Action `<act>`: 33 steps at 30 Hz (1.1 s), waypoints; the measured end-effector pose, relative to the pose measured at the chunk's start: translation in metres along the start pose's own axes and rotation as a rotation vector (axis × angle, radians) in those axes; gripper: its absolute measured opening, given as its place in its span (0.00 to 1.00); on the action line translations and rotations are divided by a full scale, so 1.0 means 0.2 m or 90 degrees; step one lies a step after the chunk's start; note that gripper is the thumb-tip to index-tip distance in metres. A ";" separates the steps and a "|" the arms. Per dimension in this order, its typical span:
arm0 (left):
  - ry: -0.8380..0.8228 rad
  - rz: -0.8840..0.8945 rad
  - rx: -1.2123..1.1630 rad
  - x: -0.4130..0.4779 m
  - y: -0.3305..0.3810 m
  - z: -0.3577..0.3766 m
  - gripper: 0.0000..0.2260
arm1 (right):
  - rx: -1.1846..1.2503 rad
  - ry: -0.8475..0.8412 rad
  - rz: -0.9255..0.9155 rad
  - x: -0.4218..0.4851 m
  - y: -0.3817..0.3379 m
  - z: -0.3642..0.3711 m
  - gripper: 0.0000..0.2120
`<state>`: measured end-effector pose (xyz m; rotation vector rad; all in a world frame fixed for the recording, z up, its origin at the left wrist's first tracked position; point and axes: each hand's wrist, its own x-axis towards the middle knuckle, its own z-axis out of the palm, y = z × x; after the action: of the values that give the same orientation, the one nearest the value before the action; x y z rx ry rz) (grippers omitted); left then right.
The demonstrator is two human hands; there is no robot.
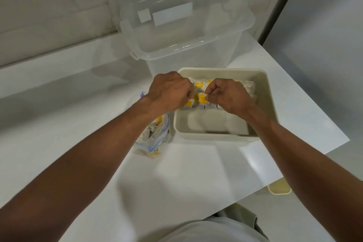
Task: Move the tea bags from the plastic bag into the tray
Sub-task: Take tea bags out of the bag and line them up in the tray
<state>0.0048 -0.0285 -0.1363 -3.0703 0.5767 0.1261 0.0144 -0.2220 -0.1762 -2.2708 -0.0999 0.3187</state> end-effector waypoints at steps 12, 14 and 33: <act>-0.093 0.106 0.185 0.13 0.07 0.02 0.07 | -0.099 -0.144 0.024 0.12 0.00 0.04 0.05; -0.094 0.102 0.214 0.16 0.08 0.04 0.07 | -0.122 -0.132 0.031 0.15 0.01 0.05 0.05; -0.103 0.091 0.208 0.20 0.08 0.04 0.08 | -0.190 -0.089 0.008 0.17 0.06 0.10 0.08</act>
<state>0.0358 -0.0570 -0.1473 -2.6740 0.7261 0.2515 0.0414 -0.2095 -0.2042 -2.5422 -0.2183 0.4983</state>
